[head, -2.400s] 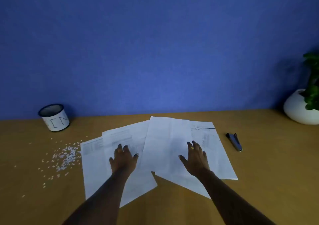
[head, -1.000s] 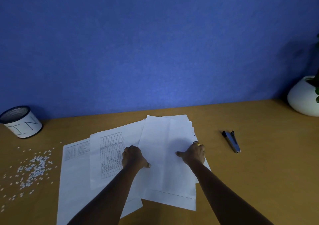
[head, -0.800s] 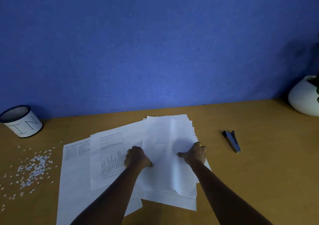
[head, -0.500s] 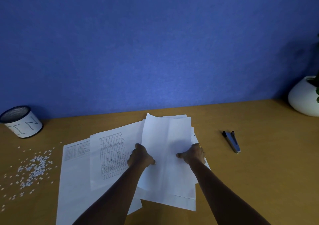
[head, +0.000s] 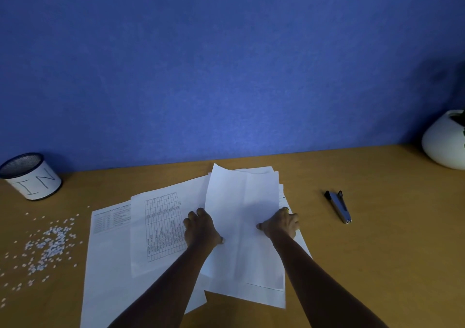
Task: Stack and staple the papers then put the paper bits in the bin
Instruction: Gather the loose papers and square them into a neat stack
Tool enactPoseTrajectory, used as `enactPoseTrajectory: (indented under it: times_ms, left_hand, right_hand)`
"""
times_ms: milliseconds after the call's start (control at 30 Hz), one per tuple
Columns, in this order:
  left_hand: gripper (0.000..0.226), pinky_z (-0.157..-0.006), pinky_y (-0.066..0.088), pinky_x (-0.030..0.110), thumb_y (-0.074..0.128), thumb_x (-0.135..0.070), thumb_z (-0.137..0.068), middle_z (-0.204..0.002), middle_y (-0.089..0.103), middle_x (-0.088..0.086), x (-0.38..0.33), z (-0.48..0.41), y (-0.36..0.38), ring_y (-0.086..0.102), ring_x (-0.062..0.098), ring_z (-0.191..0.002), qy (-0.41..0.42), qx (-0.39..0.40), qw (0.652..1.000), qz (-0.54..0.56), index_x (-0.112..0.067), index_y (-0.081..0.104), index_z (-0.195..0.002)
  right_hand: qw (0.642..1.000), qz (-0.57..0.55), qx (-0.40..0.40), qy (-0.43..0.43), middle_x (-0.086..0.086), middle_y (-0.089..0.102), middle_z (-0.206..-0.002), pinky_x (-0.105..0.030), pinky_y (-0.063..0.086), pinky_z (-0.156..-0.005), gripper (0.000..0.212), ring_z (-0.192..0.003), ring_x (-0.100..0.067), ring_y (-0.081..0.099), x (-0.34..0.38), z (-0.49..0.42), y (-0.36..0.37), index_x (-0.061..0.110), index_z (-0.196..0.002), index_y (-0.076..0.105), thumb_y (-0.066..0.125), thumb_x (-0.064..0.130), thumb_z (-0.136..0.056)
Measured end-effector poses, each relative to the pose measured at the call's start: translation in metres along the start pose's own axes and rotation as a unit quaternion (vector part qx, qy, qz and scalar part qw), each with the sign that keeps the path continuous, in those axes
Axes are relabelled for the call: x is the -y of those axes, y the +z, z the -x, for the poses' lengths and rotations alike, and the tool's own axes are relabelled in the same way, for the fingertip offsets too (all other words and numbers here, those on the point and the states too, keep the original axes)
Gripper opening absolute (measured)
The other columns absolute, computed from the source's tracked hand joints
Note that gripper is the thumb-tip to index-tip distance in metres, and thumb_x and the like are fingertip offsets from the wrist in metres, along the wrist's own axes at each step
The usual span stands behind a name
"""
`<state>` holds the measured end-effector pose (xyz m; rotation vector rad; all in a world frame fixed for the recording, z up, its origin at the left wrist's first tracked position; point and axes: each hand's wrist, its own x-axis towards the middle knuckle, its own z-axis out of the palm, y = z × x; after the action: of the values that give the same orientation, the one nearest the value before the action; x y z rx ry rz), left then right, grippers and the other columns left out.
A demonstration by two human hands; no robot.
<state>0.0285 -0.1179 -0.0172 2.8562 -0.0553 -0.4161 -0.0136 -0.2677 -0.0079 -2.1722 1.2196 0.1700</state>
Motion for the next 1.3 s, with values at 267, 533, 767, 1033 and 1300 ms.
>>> enactPoseTrajectory:
  times_ms: [267,533,767,1033,1300]
  left_hand:
    - [0.084,-0.101,0.041,0.033,0.078,-0.041,-0.069,-0.133,0.044,0.013,0.0,-0.001,0.0,0.044,0.025,-0.122,0.001,-0.003,1.0,0.005,-0.006,0.033,-0.13]
    - [0.082,-0.098,0.044,0.038,0.082,-0.031,-0.066,-0.13,0.047,0.014,0.01,0.002,-0.003,0.046,0.029,-0.122,-0.006,0.0,0.994,0.106,-0.004,0.036,-0.128]
    - [0.074,-0.105,0.037,0.04,0.073,-0.036,-0.076,-0.144,0.038,0.011,0.002,0.017,-0.023,0.037,0.028,-0.132,0.022,-0.073,0.957,0.28,-0.01,0.037,-0.135]
    - [0.038,-0.093,0.043,0.03,0.042,-0.043,-0.092,-0.136,0.048,-0.006,-0.035,0.065,-0.067,0.049,0.01,-0.117,0.14,0.083,0.788,0.594,-0.03,0.044,-0.127]
    - [0.027,-0.095,0.047,0.04,0.052,-0.024,-0.092,-0.124,0.056,0.004,-0.031,0.076,-0.087,0.056,0.027,-0.113,0.03,-0.03,0.71,0.703,-0.018,0.051,-0.119]
  right_hand:
    - [0.999,-0.038,0.012,-0.01,-0.012,0.051,-0.131,-0.04,0.042,-0.099,0.068,-0.121,-0.031,0.049,0.001,0.002,-0.001,0.009,-0.131,0.034,0.073,0.021,-0.077]
    - [0.963,-0.263,0.029,-0.044,-0.015,0.063,-0.108,-0.039,0.055,-0.081,0.05,-0.089,-0.031,0.063,0.002,0.004,-0.026,0.004,-0.11,0.05,0.075,-0.001,-0.067]
    - [0.915,-0.379,0.015,-0.137,-0.017,0.065,-0.106,-0.025,0.048,-0.062,0.044,-0.082,-0.026,0.06,0.017,0.022,-0.055,0.009,-0.107,0.05,0.073,-0.002,-0.071]
    - [0.896,-0.304,-0.047,-0.32,-0.009,0.067,-0.11,-0.024,0.052,-0.073,0.046,-0.092,-0.021,0.066,0.045,0.087,-0.054,0.013,-0.121,0.047,0.069,0.012,-0.081]
    - [0.877,-0.243,0.006,-0.414,-0.003,0.062,-0.125,-0.03,0.051,-0.093,0.043,-0.112,-0.021,0.061,0.048,0.125,-0.036,0.015,-0.125,0.052,0.065,0.018,-0.084]
